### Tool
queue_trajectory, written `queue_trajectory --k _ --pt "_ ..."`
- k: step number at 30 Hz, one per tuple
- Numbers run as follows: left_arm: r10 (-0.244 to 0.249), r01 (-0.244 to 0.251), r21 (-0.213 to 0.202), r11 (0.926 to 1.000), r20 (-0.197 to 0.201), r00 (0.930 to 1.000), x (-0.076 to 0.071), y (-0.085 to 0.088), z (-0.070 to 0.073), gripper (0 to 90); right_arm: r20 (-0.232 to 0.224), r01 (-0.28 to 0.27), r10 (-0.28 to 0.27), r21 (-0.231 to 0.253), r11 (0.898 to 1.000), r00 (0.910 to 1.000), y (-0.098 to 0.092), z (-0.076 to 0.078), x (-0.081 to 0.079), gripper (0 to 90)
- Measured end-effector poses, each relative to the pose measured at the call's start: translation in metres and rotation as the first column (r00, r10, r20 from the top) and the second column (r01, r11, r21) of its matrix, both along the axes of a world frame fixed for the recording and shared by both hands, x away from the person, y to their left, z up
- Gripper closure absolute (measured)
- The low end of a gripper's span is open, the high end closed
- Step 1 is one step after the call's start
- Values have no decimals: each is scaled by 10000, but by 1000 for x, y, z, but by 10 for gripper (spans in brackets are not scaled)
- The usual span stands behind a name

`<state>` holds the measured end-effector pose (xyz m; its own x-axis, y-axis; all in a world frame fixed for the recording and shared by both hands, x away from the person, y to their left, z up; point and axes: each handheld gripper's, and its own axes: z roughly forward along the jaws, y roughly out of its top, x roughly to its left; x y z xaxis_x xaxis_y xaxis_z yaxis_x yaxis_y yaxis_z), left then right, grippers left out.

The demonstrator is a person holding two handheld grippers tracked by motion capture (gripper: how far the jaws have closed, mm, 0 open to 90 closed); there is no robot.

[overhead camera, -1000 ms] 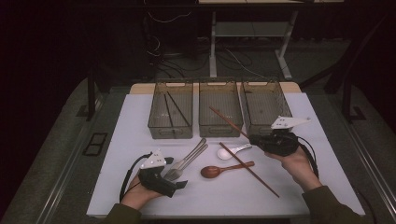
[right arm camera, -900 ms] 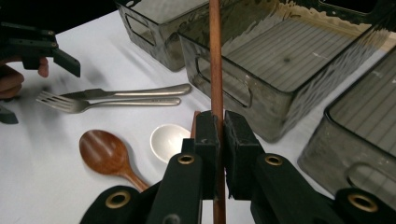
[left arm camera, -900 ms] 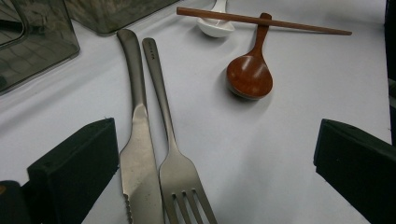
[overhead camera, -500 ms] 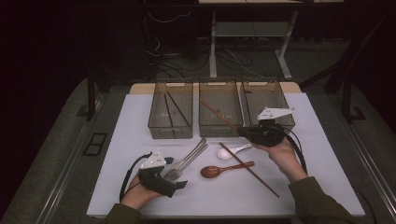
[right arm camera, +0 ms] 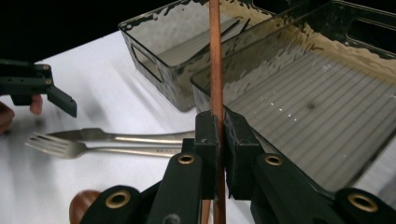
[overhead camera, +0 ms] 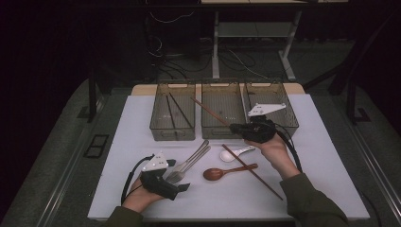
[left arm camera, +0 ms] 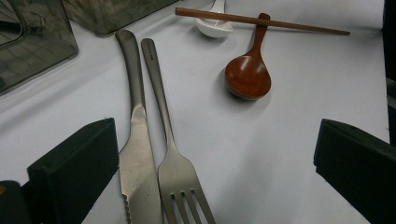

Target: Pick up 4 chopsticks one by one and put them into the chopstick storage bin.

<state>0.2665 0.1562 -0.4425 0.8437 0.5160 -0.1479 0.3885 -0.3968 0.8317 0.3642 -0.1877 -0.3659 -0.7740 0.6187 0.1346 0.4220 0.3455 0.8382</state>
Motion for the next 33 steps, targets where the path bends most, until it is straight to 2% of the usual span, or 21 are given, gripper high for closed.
queue_trajectory --k 3,12,19,25,33 --pt "-25 25 19 10000 19 10000 0 0 0 0 -12 37 -37 68 10000 10000 7 1 4 842" --pt "-67 67 -38 10000 -8 10000 -1 -1 0 0 -37 19 -20 -379 9993 10000 34 5 23 843" --pt "-110 110 -44 9999 11 9999 -1 -2 1 0 -290 196 -211 -513 9985 9994 49 9 39 842" --pt "-123 123 -59 9999 -1 9999 -1 -2 1 0 -258 197 -215 -678 9975 9994 63 16 50 842" --pt "-176 176 -72 9998 31 9998 -1 -2 2 0 -447 325 -373 -1027 9942 9983 84 21 68 842"
